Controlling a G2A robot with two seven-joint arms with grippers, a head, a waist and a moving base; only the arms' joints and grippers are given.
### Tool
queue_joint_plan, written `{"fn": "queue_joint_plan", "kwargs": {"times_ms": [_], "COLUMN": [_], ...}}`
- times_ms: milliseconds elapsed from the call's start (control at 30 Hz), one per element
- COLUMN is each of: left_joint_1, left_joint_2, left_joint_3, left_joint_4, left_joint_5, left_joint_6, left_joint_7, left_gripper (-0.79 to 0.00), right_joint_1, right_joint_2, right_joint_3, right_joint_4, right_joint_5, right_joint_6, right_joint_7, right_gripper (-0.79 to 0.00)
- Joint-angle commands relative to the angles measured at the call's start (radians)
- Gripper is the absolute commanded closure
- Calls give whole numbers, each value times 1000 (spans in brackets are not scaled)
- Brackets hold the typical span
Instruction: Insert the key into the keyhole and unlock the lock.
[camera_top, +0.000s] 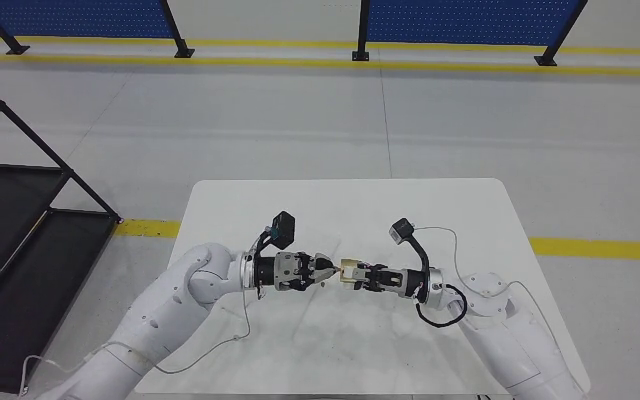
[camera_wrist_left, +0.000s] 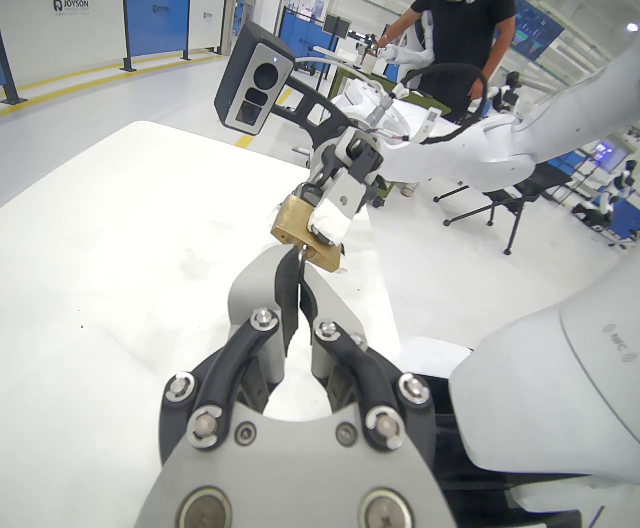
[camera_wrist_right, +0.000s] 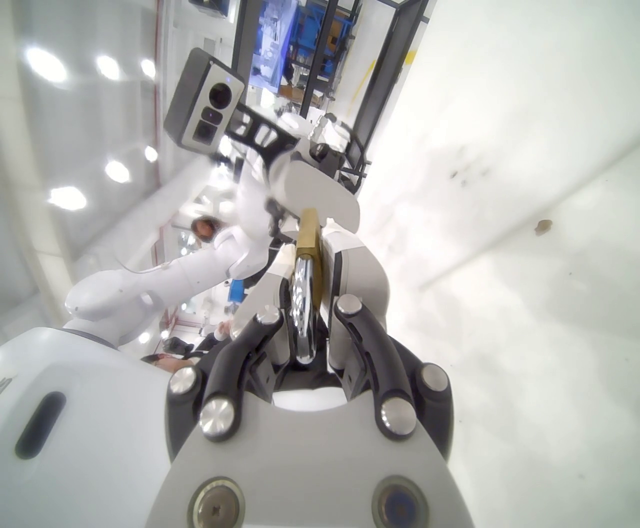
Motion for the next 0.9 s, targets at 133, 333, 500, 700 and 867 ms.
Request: {"fn": "queue_joint_plan", "kwargs": {"times_ms": [133, 333, 500, 700, 867], "left_joint_1": [38, 72, 99, 121, 141], "left_joint_2": [-6, -12, -14, -15, -15], "left_joint_3": [-17, -30, -39, -52, -66], "left_joint_4": [-34, -55, -69, -84, -106], "left_joint_5": [160, 279, 355, 408, 448], "left_joint_6": [42, 70, 85, 99, 126], "left_joint_7": [105, 214, 283, 327, 359], "left_gripper": [0, 0, 0, 0, 0], "right_joint_1": [0, 0, 0, 0, 0], "right_joint_2": [0, 0, 0, 0, 0], "right_joint_3": [0, 0, 0, 0, 0], "right_joint_4": [0, 0, 0, 0, 0], "right_joint_5": [0, 0, 0, 0, 0], "right_joint_6": [0, 0, 0, 0, 0], "right_joint_7": [0, 0, 0, 0, 0], "right_gripper": [0, 0, 0, 0, 0]}}
